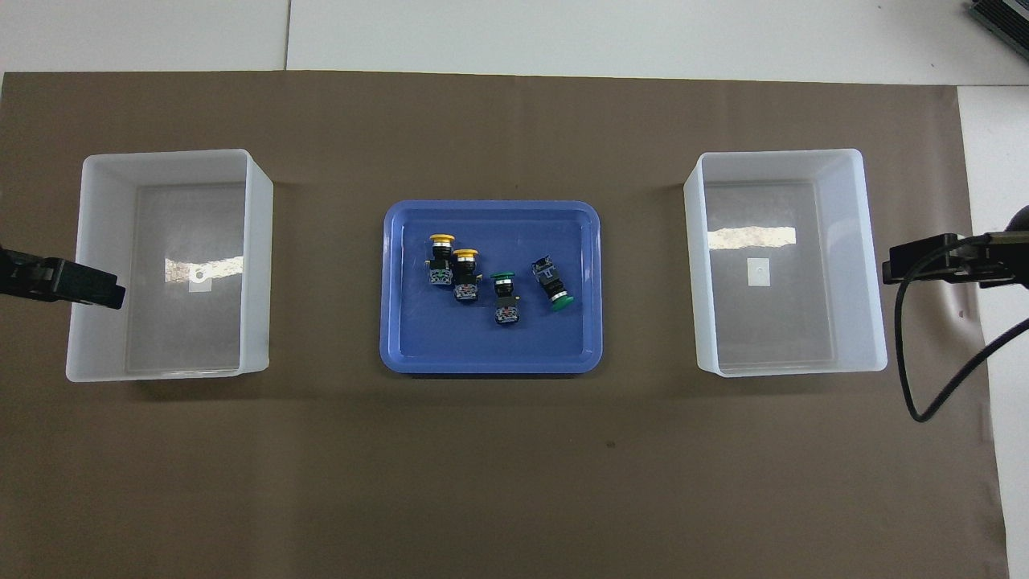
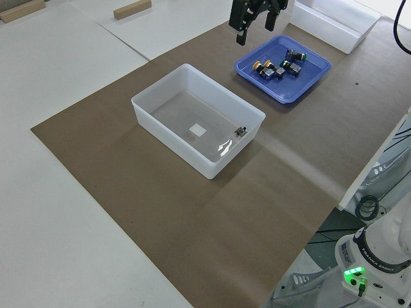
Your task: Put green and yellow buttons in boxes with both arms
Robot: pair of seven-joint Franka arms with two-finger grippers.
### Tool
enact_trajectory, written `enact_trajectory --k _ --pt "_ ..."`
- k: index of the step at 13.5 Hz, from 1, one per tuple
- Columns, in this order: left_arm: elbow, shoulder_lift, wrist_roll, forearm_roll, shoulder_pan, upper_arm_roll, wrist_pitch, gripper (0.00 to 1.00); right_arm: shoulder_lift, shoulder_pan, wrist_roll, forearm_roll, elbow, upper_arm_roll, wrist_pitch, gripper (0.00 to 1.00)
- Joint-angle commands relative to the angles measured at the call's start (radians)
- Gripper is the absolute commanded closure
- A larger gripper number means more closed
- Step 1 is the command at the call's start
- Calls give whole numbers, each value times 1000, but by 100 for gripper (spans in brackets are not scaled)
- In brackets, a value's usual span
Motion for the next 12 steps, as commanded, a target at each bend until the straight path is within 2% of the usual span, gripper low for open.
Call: enact_trajectory --k 1,4,6,10,12 --pt "-32 -28 -7 -4 -30 -13 30 0 12 80 106 8 -27 5 53 0" --pt "-77 -35 -36 -5 -60 -22 137 0 24 146 117 14 -70 7 131 0" --pt "-155 -64 -42 -5 -96 -24 235 0 41 210 186 14 -101 7 174 0" --pt "-297 -69 -62 -5 -199 -24 440 0 156 313 239 19 -110 10 329 0" --pt "-366 -51 -148 -5 -256 -24 578 0 226 361 234 20 -110 10 439 0"
